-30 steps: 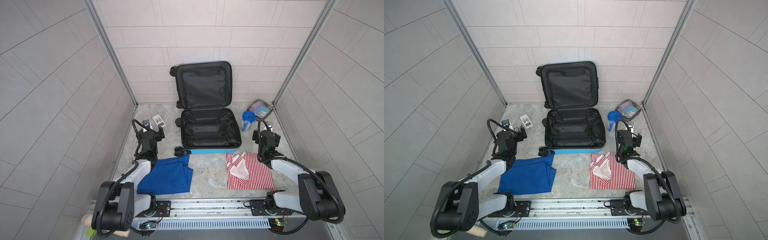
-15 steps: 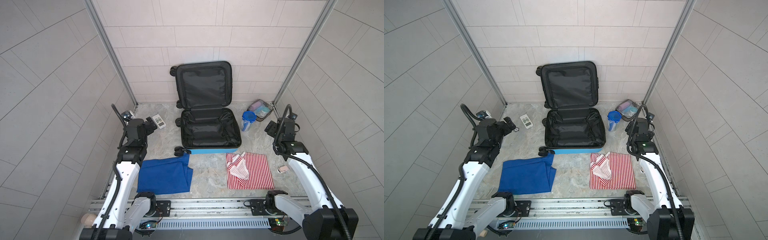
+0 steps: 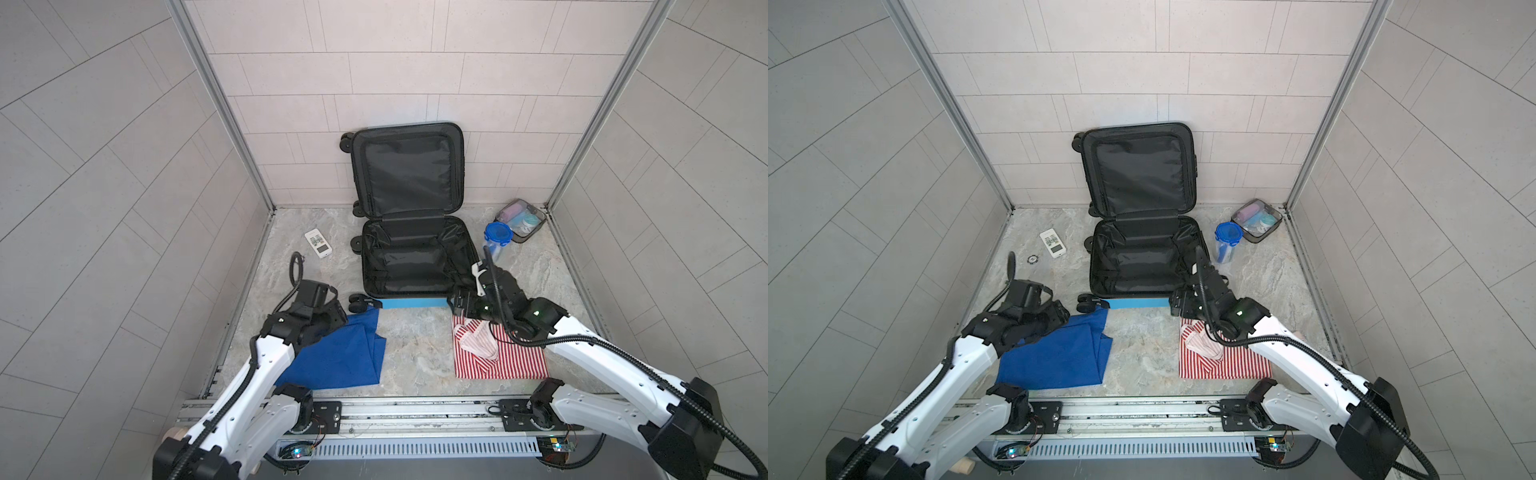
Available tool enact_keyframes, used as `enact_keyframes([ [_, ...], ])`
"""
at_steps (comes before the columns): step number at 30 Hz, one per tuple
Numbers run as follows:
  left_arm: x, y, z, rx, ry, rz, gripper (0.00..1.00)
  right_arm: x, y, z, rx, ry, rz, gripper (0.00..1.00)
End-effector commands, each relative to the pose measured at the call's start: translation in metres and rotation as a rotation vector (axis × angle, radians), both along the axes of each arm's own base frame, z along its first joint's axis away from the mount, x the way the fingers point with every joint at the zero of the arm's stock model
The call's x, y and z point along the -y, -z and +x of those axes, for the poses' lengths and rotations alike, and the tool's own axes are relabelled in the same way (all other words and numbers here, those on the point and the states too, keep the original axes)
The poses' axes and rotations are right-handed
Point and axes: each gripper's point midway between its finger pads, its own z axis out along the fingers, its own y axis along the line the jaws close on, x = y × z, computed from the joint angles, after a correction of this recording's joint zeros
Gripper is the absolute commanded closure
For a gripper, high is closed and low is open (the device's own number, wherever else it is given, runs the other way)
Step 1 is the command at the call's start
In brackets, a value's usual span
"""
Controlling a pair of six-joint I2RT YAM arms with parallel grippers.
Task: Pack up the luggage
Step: 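Raise both arms and swing the grippers toward the blue T-shirt, then grasp the blue T-shirt edges with the left and right grippers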
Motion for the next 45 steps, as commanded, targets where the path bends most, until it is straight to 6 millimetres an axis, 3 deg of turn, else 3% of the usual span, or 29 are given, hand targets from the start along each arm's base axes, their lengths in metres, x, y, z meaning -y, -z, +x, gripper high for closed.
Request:
enact_keyframes([
  [1,0.006,0.013,-0.014,-0.027,-0.073,-0.005,0.31,-0.034,0.001,-0.005,0.017,-0.002,0.054,0.11],
  [5,0.020,0.035,-0.022,-0.035,-0.060,-0.018,0.33,-0.088,0.028,-0.023,-0.070,-0.120,0.119,0.09],
  [11,0.039,0.049,-0.016,-0.027,-0.039,-0.059,0.36,-0.157,0.049,-0.045,-0.135,-0.270,0.121,0.11],
  [16,0.048,0.060,-0.014,-0.046,-0.024,-0.063,0.38,-0.191,0.080,-0.058,-0.223,-0.329,0.136,0.12],
  [27,0.037,0.072,-0.023,-0.041,-0.057,-0.054,0.41,-0.208,0.117,-0.066,-0.310,-0.345,0.112,0.17],
  [32,0.034,0.068,-0.023,-0.020,-0.073,-0.066,0.41,-0.223,0.125,-0.068,-0.339,-0.368,0.127,0.22],
  [39,0.019,0.045,-0.016,0.061,-0.106,-0.028,0.37,-0.235,0.127,-0.068,-0.345,-0.390,0.114,0.33],
  [45,0.001,0.009,-0.011,0.104,-0.104,0.019,0.32,-0.240,0.131,-0.066,-0.349,-0.390,0.097,0.55],
])
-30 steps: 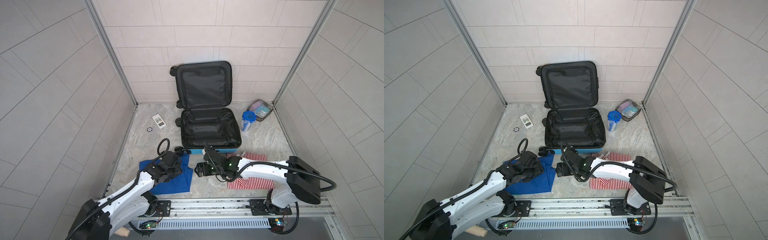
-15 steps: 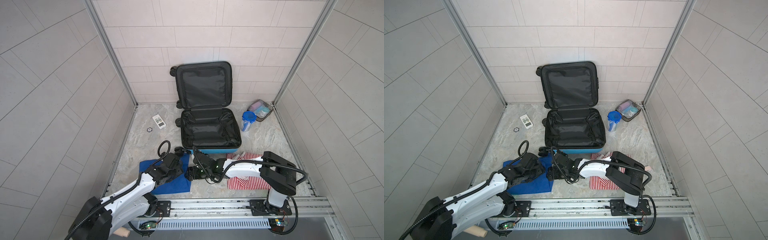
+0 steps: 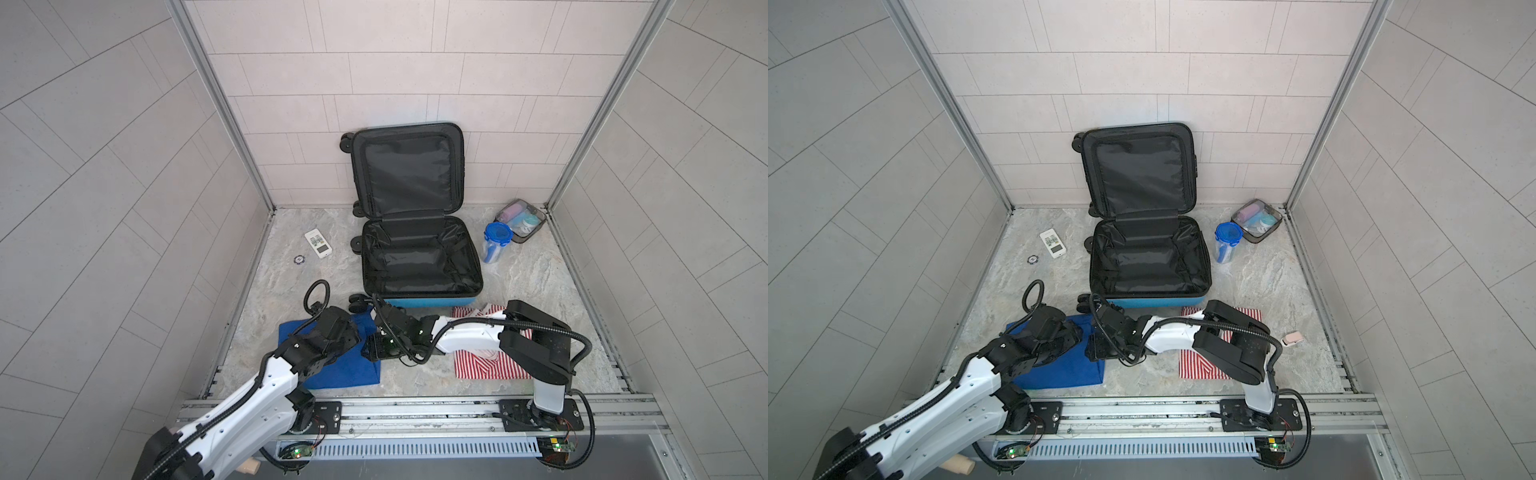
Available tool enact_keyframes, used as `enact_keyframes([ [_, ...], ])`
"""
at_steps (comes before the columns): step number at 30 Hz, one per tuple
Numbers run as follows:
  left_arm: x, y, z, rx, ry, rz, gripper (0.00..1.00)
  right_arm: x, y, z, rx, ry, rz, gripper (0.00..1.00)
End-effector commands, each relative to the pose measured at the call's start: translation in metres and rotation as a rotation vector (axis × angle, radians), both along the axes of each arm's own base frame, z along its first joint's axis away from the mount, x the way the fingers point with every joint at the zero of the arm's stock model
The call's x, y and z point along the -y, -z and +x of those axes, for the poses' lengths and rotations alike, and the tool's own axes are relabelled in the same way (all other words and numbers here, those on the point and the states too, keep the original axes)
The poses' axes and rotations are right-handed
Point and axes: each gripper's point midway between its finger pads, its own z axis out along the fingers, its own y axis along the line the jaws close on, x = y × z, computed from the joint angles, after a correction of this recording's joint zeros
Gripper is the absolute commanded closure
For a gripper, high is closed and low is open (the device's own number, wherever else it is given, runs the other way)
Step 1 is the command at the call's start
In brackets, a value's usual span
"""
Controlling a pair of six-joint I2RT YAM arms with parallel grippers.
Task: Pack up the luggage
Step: 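Grasp the blue T-shirt edges with the left and right grippers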
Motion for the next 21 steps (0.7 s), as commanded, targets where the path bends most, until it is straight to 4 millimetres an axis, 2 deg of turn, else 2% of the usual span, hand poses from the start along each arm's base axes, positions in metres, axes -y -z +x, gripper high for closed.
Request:
enact_keyframes([
  [1,-0.018,-0.022,0.002,0.020,-0.009,0.078,0.31,0.001,0.013,-0.003,-0.022,-0.001,-0.051,0.62],
  [6,-0.032,-0.038,0.006,0.023,-0.023,0.115,0.28,0.006,0.015,-0.001,-0.015,0.010,-0.084,0.88],
  [9,-0.036,-0.040,0.006,0.015,-0.023,0.123,0.28,0.021,0.015,-0.001,-0.008,0.032,-0.108,1.00],
  [14,-0.033,-0.036,0.006,-0.012,0.012,0.137,0.27,0.064,0.016,-0.002,0.000,0.096,-0.168,1.00],
  [21,-0.018,-0.018,0.001,-0.109,0.096,0.119,0.26,0.145,0.017,-0.002,0.004,0.176,-0.260,1.00],
])
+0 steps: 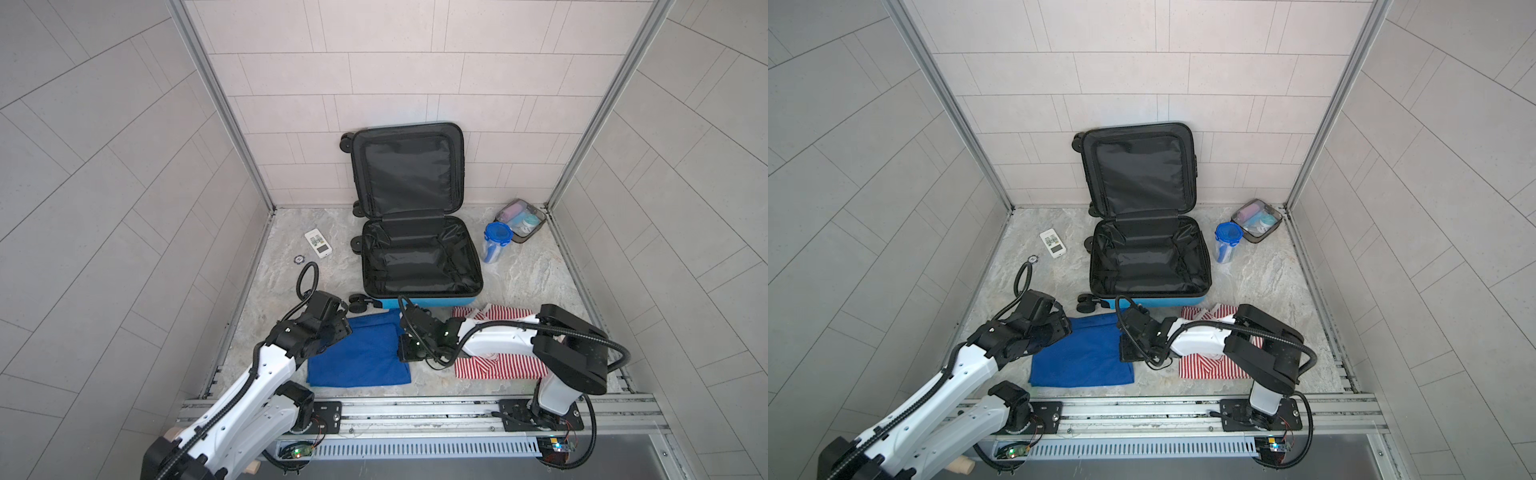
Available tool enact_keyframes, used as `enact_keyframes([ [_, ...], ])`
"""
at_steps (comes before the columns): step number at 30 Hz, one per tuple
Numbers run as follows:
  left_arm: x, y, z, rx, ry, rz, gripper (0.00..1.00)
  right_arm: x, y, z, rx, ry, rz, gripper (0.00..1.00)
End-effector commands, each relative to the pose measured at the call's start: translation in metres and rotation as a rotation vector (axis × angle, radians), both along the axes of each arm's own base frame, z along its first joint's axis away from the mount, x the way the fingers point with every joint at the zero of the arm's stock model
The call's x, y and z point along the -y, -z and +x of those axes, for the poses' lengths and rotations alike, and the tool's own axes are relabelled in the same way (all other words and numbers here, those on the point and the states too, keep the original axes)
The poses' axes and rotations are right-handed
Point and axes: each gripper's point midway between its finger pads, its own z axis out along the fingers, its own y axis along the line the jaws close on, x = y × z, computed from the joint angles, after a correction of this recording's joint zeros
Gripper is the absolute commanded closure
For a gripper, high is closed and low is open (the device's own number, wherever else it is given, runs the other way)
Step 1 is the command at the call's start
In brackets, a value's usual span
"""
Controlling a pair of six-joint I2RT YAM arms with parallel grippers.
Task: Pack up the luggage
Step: 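Grasp the blue T-shirt edges with the left and right grippers, then lift the blue T-shirt with both grippers and carry it into the suitcase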
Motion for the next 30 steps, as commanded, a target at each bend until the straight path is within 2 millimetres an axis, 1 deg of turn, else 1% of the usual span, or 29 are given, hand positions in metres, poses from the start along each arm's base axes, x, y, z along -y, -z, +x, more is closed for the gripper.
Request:
enact_keyframes([
  [1,0.008,0.001,-0.003,-0.041,0.056,-0.016,0.26,0.052,0.003,0.000,0.015,0.047,-0.120,1.00],
  [4,0.016,0.011,-0.009,-0.107,0.096,-0.026,0.26,0.088,0.000,0.002,0.019,0.063,-0.170,1.00],
  [6,0.020,0.018,-0.011,-0.128,0.116,-0.021,0.25,0.108,-0.003,0.003,0.013,0.080,-0.179,1.00],
  [7,0.024,0.020,-0.011,-0.128,0.130,-0.025,0.25,0.116,-0.003,0.005,0.004,0.089,-0.175,1.00],
  [9,0.036,0.025,-0.009,-0.118,0.160,-0.050,0.24,0.124,-0.006,0.007,-0.001,0.095,-0.166,1.00],
  [10,0.044,0.028,-0.008,-0.116,0.178,-0.061,0.20,0.125,-0.007,0.008,-0.001,0.094,-0.167,1.00],
  [11,0.050,0.029,-0.006,-0.111,0.194,-0.073,0.12,0.126,-0.008,0.008,-0.003,0.087,-0.171,1.00],
  [15,0.077,0.034,-0.001,-0.071,0.261,-0.103,0.11,0.121,-0.009,0.012,-0.006,0.082,-0.171,1.00],
  [17,0.084,0.041,-0.001,-0.073,0.271,-0.117,0.11,0.119,-0.007,0.013,-0.012,0.085,-0.164,1.00],
  [19,0.083,0.050,-0.004,-0.097,0.268,-0.104,0.11,0.118,-0.005,0.012,-0.019,0.087,-0.161,1.00],
  [23,0.084,0.066,-0.011,-0.133,0.287,-0.085,0.16,0.118,-0.006,0.012,-0.018,0.086,-0.159,1.00],
  [27,0.091,0.078,-0.018,-0.157,0.314,-0.081,0.23,0.116,-0.010,0.013,-0.013,0.092,-0.147,1.00],
  [28,0.094,0.079,-0.020,-0.160,0.320,-0.086,0.26,0.116,-0.010,0.013,-0.013,0.094,-0.145,1.00],
  [30,0.102,0.080,-0.023,-0.157,0.338,-0.110,0.36,0.112,-0.012,0.012,-0.013,0.090,-0.136,1.00],
])
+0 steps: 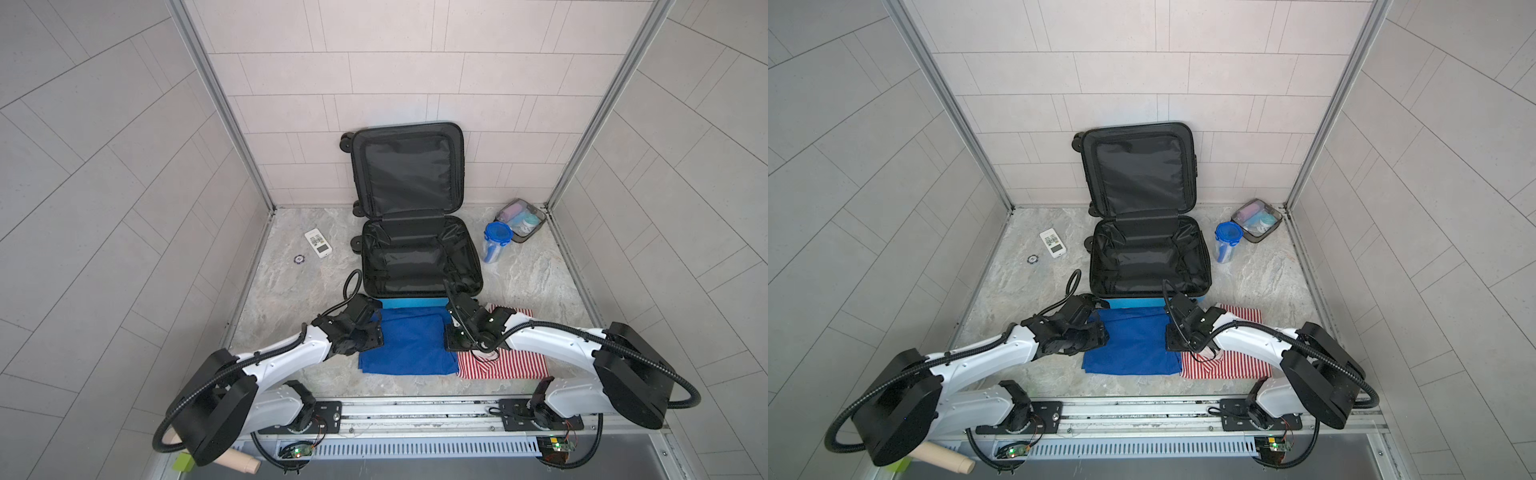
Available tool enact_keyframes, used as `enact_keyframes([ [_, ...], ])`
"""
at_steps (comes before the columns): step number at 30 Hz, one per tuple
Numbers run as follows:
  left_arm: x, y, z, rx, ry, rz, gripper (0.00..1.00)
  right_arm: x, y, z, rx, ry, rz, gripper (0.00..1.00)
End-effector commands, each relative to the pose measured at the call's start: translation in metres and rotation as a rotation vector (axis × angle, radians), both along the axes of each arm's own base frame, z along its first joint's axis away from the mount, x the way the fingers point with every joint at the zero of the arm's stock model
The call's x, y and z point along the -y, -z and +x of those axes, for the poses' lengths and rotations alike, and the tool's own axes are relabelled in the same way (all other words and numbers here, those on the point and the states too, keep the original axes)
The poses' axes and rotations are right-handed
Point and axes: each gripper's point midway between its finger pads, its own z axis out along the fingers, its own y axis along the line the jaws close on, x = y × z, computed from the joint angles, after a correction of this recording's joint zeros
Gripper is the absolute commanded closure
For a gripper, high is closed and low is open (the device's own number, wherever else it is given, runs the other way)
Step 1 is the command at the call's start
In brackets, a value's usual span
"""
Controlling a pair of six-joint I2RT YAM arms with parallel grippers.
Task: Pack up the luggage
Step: 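Lift the blue T-shirt with both grippers and carry it into the suitcase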
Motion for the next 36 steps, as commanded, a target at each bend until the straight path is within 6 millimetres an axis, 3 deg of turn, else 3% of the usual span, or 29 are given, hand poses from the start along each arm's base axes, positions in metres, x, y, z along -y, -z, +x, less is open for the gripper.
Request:
enact_keyframes([
  [1,0.004,0.019,-0.018,-0.059,0.019,-0.005,0.42,-0.007,-0.008,-0.001,0.005,-0.008,0.014,1.00],
  [6,0.023,0.000,-0.019,-0.028,0.052,-0.093,0.83,-0.021,-0.021,-0.004,0.033,-0.046,0.038,1.00],
  [10,0.024,-0.035,-0.013,0.052,0.045,-0.137,0.96,-0.030,-0.042,-0.006,0.075,-0.081,0.062,1.00],
  [18,0.010,-0.103,-0.015,0.162,0.066,-0.139,1.00,-0.037,-0.095,-0.008,0.165,-0.159,0.133,1.00],
  [26,0.001,-0.198,-0.009,0.323,0.096,-0.149,1.00,-0.034,-0.185,-0.008,0.367,-0.328,0.177,1.00],
  [31,0.009,-0.250,0.012,0.468,0.093,-0.181,1.00,-0.024,-0.242,0.012,0.515,-0.276,0.233,1.00],
  [36,0.028,-0.290,0.046,0.587,0.135,-0.123,1.00,-0.009,-0.280,0.048,0.601,-0.196,0.244,1.00],
])
